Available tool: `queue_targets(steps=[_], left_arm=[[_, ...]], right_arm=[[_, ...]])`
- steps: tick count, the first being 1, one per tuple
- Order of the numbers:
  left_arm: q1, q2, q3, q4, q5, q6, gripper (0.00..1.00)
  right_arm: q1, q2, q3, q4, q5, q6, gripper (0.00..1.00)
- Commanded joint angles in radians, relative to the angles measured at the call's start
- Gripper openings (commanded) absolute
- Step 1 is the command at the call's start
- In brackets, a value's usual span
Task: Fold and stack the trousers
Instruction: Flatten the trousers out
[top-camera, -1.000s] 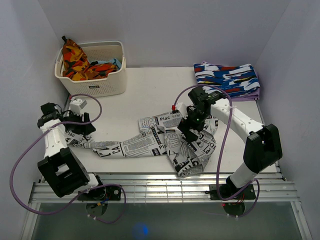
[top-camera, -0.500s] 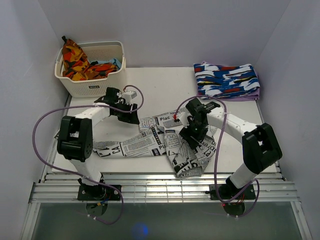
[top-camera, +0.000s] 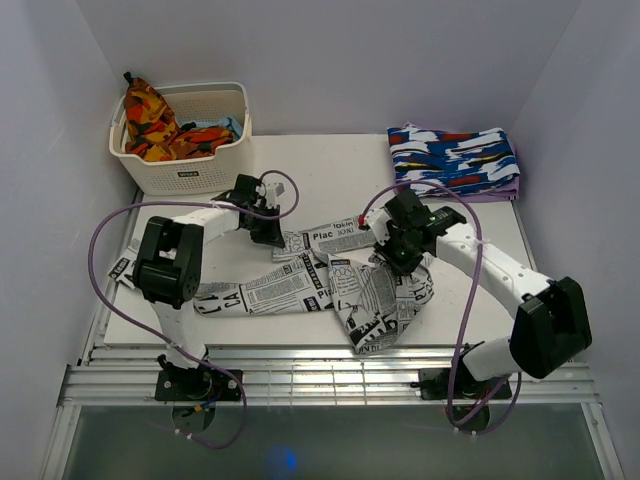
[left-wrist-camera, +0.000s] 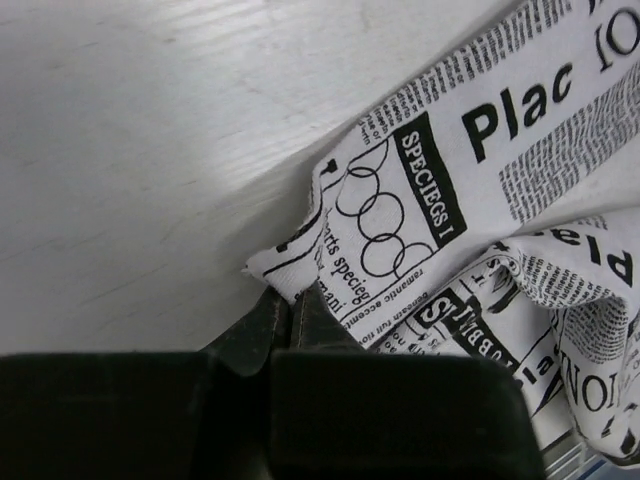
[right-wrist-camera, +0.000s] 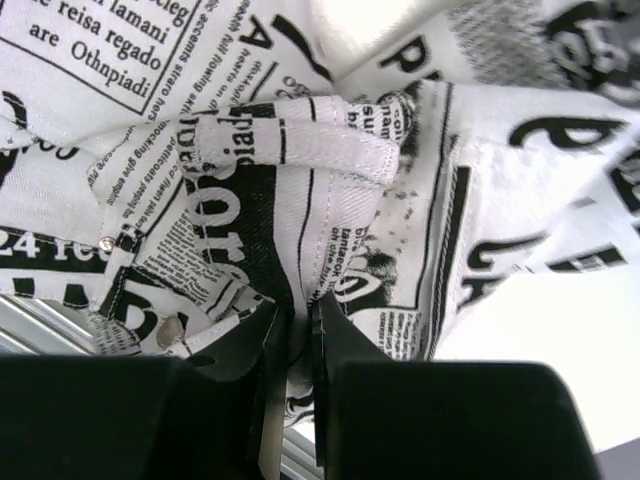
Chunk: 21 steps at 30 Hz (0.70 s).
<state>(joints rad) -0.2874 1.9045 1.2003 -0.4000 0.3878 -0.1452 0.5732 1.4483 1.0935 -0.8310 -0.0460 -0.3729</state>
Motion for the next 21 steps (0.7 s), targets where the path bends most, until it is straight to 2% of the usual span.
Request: queue_targets(steps=[1, 8, 11, 17, 21], left_arm=[[0.102, -0.119, 0.009, -0.026, -0.087, -0.008, 0.0], [0.514, -0.376, -0.002, -0.111, -0.107, 0.142, 0.0], [0.629, -0.47, -0.028, -0.148, -0.11, 0.269, 0.0], [0.793, -0.516, -0.054, -0.117, -0.133, 0.364, 0.0], [0.835, -0.504, -0.045, -0.042, -0.136, 0.375, 0.0]], right_arm=[[-0.065, -0.113, -0.004, 0.026, 0.041, -0.03, 0.08], [-0.323, -0.235, -0.021, 0.036, -0.043, -0.207, 0.08], [-0.444, -0.223, -0.018, 0.058, -0.072, -0.303, 0.08], [-0.587, -0.111, -0.009, 0.137, -0.086, -0.394, 0.08], [-0.66, 0.024, 0.074, 0.171, -0.092, -0.414, 0.08]])
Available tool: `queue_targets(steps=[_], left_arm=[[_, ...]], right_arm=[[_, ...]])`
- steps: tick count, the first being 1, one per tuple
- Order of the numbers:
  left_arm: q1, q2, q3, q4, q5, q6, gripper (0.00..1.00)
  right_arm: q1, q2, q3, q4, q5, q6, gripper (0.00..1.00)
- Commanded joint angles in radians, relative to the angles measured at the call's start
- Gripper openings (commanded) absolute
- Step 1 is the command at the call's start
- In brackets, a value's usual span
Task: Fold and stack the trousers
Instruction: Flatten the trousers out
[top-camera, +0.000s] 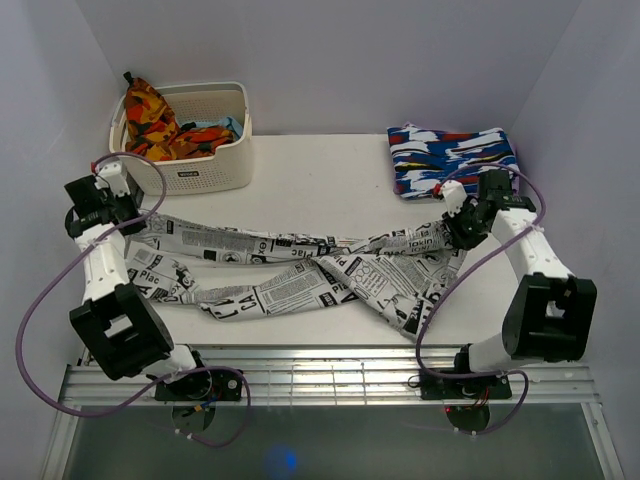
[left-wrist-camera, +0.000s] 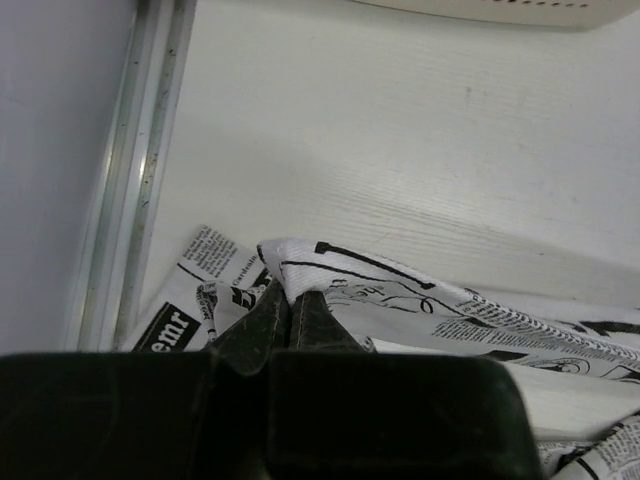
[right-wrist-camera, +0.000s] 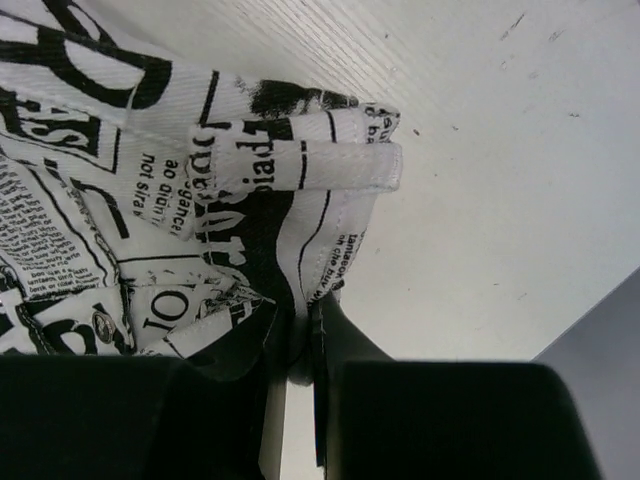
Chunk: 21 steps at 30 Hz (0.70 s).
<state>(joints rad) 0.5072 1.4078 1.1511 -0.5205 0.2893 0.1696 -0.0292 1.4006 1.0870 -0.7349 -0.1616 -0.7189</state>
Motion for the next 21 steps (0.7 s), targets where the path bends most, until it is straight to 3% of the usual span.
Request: queue_targets(steps=[1, 7, 13, 18, 21], left_arm=[[0.047, 0.0, 0.01, 0.088, -0.048, 0.07, 0.0], [0.146, 0.131, 0.171, 0.036, -0.101, 0.062, 0.0], [0.174, 0.174, 0.191, 0.021, -0.115, 0.036, 0.0], [0.168, 0.273, 0.228, -0.004, -0.052, -0.057, 0.0], [0.166, 0.385, 0.312, -0.064, -0.012, -0.139, 0.0]], right_arm=[[-0.073, 0.116, 0.121, 0.078, 0.02, -0.073, 0.08], [-0.19, 0.16, 0.201, 0.058, -0.047, -0.134, 0.08], [-0.224, 0.126, 0.152, 0.057, -0.064, -0.211, 0.08], [-0.216, 0.188, 0.198, 0.097, -0.084, -0.151, 0.08], [-0.21, 0.314, 0.276, 0.101, -0.069, -0.08, 0.08]])
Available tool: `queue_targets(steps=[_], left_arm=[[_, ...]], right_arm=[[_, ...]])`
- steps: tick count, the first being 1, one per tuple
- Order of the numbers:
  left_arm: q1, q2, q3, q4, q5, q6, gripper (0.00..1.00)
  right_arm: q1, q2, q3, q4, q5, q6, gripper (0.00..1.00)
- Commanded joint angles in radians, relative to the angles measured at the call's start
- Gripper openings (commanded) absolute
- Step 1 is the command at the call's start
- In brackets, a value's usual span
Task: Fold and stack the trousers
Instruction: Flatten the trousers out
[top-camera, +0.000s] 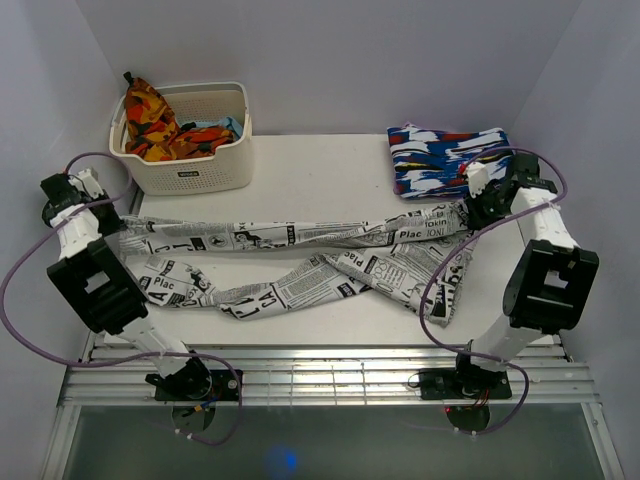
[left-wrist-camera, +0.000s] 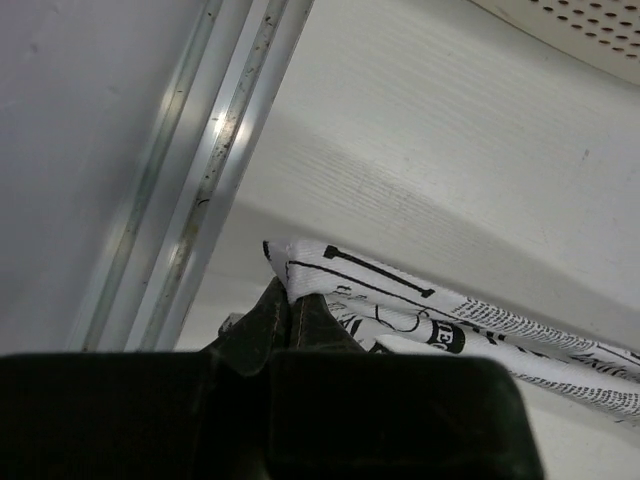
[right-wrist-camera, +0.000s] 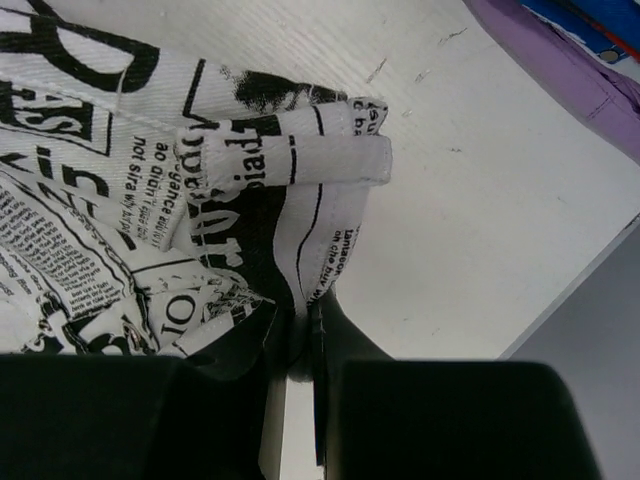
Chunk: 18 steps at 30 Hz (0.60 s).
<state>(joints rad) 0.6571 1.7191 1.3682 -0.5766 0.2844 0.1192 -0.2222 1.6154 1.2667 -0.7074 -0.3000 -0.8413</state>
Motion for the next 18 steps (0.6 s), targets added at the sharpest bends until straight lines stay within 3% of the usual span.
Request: queue_targets(steps=[1, 5, 8, 9, 12, 13, 16, 18], left_arm=[[0.015, 0.103, 0.127, -0.032, 0.005, -0.107, 0.0], [0.019, 0.215, 0.274, -0.178, 0.085, -0.205, 0.0], [0.021, 0.221, 0.279, -0.226, 0.153, -0.202, 0.31], [0.021, 0.205, 0.263, -0.233, 0.154, -0.176, 0.47], [0.021, 0.131, 0.192, -0.189, 0.124, -0.048, 0.65], [0.021, 0.108, 0.174, -0.178, 0.119, -0.006, 0.77], [0.021, 0.03, 0.125, -0.174, 0.139, 0.186, 0.85], [0.018, 0.002, 0.098, -0.18, 0.167, 0.281, 0.85]], right_arm=[[-0.017, 0.121, 0.158, 0.072, 0.073, 0.076, 0.08], [-0.017, 0.17, 0.253, 0.03, 0.053, 0.097, 0.08], [-0.017, 0.159, 0.241, 0.036, 0.045, 0.084, 0.08], [-0.017, 0.156, 0.234, 0.039, 0.048, 0.081, 0.08], [-0.017, 0.162, 0.217, 0.033, 0.058, 0.067, 0.08], [-0.017, 0.166, 0.215, 0.029, 0.061, 0.067, 0.08], [-0.016, 0.17, 0.209, 0.016, 0.061, 0.065, 0.08], [-0.016, 0.169, 0.206, 0.014, 0.062, 0.068, 0.08]])
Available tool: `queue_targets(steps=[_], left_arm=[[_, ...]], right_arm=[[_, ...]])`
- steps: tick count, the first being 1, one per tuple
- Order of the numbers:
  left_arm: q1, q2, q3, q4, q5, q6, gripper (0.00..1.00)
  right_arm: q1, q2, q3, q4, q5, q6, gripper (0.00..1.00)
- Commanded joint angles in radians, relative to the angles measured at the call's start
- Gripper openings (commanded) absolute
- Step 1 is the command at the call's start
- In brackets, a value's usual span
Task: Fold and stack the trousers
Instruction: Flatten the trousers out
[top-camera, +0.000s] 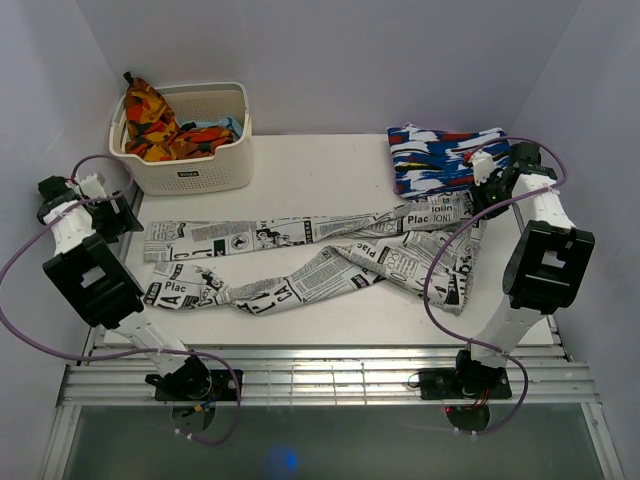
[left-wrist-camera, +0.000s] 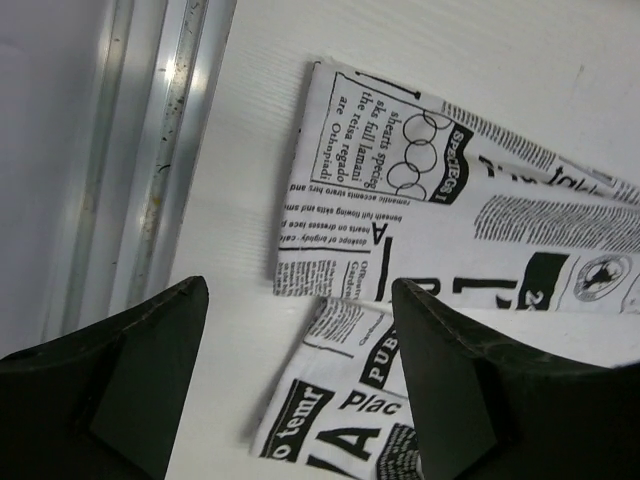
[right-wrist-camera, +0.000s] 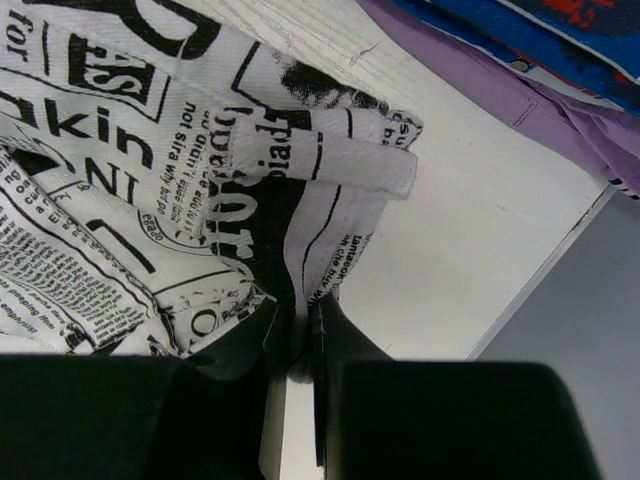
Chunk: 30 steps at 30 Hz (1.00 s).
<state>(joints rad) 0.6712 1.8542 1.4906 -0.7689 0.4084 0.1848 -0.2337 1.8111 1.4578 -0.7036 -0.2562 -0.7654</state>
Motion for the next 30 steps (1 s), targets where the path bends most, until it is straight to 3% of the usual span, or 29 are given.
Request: queue_targets(steps=[1, 8, 16, 24, 25, 27, 30], left_arm=[[-0.002, -0.15, -0.042, 0.007, 0.04, 0.29, 0.84], [-0.03, -0.147, -0.194, 0.052, 0.043, 0.53, 0.73], [-0.056, -0.015, -0.104, -0.029, -0.06, 0.545, 0.74], [-0.125, 0.006, -0.187, 0.124, -0.144, 0.524, 0.73], [-0.14, 0.026, -0.193, 0.137, -0.161, 0.512, 0.7], [-0.148, 0.048, -0.185, 0.146, -0.195, 0.49, 0.48], [-0.147, 0.079, -0.135, 0.089, -0.212, 0.426, 0.3]], right_arm=[[-0.004, -0.027, 0.015, 0.009, 0.02, -0.005, 0.08], [-0.003, -0.035, 0.026, -0.02, 0.015, -0.003, 0.08], [-0.001, -0.038, 0.059, -0.062, -0.011, 0.005, 0.08], [0.004, -0.03, 0.041, -0.059, -0.023, 0.008, 0.08], [0.004, -0.03, 0.041, -0.059, -0.022, 0.005, 0.08], [0.004, -0.035, 0.032, -0.057, -0.018, 0.002, 0.08], [0.004, -0.048, 0.021, -0.057, -0.018, -0.009, 0.08]])
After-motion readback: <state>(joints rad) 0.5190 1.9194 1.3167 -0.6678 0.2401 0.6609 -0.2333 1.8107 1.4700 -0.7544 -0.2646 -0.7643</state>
